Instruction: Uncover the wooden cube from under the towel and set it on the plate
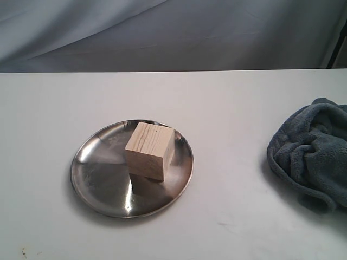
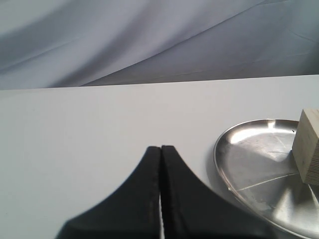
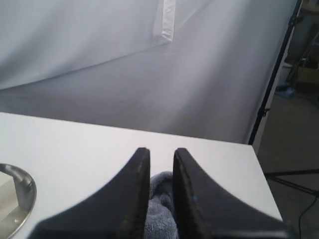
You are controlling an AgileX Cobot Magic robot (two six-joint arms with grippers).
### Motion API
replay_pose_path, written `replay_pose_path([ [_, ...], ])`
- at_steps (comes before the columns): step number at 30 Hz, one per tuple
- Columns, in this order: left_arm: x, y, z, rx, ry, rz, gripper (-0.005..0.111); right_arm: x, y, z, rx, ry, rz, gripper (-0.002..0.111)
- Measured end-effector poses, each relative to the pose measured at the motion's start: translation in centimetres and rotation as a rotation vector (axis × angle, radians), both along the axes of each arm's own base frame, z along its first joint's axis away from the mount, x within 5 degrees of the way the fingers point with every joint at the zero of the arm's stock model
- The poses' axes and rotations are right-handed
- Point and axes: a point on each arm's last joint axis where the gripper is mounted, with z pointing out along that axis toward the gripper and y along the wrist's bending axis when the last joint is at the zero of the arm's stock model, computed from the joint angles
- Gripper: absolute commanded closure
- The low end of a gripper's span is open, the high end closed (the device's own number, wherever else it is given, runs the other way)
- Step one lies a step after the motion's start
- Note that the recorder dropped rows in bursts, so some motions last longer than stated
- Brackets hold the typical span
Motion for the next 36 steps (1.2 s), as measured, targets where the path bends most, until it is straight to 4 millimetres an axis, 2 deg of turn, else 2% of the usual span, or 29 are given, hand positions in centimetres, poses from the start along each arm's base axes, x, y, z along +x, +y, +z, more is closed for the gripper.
replay_pose_path([
  [8, 0.0, 0.0, 0.0, 0.000, 0.000, 0.000, 0.107, -4.9, -0.4, -0.7, 0.014, -0.149, -0.003, 0.092],
  [14, 0.0, 0.0, 0.0, 0.000, 0.000, 0.000, 0.107, -5.3, -0.6, -1.3, 0.008, -0.123, -0.013, 0.092],
  [20, 0.0, 0.0, 0.0, 0.000, 0.000, 0.000, 0.107, -3.7, -0.6, -3.1, -0.019, -0.064, -0.030, 0.092],
  [26, 0.0, 0.0, 0.0, 0.000, 0.000, 0.000, 0.107, -0.9, -0.5, -6.2, -0.058, -0.039, -0.037, 0.092],
  [32, 0.0, 0.0, 0.0, 0.000, 0.000, 0.000, 0.107, 1.3, -0.2, -9.5, 0.020, -0.029, -0.033, 0.092],
  [36, 0.0, 0.0, 0.0, 0.000, 0.000, 0.000, 0.107, 2.0, 0.0, -10.5, 0.049, -0.047, -0.028, 0.092],
])
